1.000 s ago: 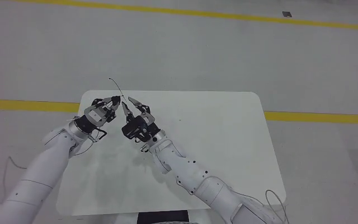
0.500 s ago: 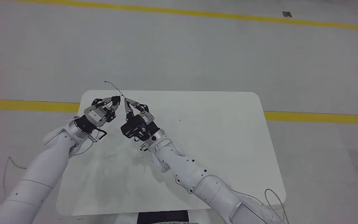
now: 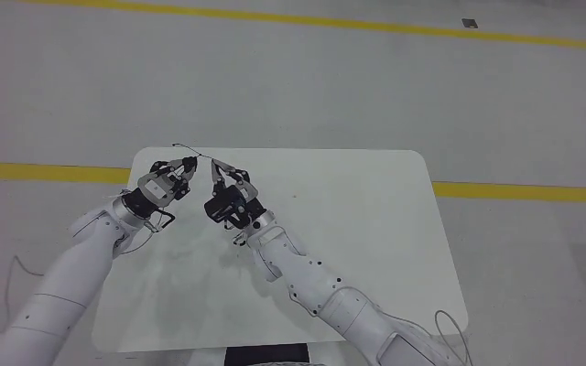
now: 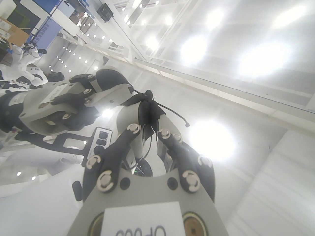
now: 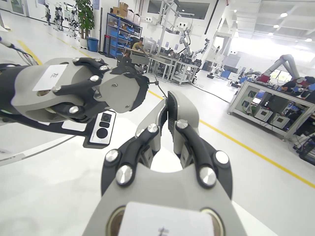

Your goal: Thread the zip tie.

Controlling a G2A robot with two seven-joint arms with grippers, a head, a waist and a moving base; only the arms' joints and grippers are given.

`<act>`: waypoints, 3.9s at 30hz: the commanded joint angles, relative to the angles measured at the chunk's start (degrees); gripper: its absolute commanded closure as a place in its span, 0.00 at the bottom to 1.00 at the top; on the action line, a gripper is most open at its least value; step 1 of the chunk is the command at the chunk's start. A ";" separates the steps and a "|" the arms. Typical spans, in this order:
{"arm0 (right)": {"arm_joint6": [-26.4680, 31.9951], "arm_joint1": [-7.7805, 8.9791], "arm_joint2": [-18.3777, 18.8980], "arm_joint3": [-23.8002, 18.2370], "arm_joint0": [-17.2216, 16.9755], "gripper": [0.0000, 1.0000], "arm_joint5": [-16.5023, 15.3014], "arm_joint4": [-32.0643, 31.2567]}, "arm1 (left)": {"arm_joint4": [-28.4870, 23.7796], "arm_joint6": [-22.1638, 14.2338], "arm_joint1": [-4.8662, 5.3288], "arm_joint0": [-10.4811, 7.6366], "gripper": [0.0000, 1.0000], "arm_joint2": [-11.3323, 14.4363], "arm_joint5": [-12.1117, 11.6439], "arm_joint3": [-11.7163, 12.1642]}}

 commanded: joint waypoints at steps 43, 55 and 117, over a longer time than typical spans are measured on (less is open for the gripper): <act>2.29 2.86 1.45 -2.36 -2.85 1.00 0.61 0.00 | 0.00 0.00 0.00 0.00 1.00 0.00 0.00 0.00; 2.53 3.13 1.72 -2.33 -3.25 1.00 0.81 0.00 | 0.00 0.00 0.00 0.00 1.00 0.00 0.00 0.00; 5.21 4.50 3.52 -2.46 -5.02 0.00 2.03 0.00 | 0.00 0.00 0.00 0.00 1.00 0.00 0.00 0.00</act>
